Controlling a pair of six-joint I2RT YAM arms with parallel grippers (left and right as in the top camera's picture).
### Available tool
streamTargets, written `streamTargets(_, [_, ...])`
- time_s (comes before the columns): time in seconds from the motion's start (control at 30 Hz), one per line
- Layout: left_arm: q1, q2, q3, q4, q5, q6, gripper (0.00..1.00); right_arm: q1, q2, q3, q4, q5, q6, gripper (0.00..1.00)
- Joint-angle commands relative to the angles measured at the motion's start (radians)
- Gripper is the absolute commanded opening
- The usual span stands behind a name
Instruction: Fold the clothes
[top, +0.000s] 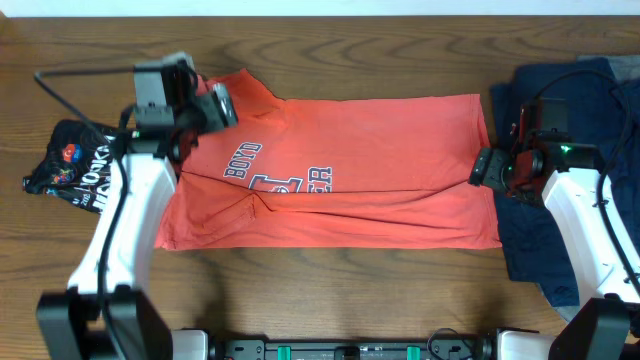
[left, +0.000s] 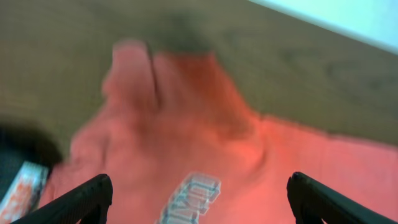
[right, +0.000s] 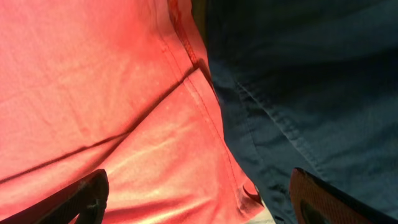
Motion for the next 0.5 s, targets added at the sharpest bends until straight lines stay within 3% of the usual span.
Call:
streamTargets(0.0, [0.031, 0.116, 0.05, 0.067, 0.006, 0.021, 0.91, -0.005, -0.006, 0.008, -0.01, -0.013, -0.03, 0.91])
streamTargets(0.47, [0.088, 0.415, 0.066, 0.42, 0.006, 0.021, 0.9, -0.005, -0.006, 0.008, -0.028, -0.014, -0.029, 0.88])
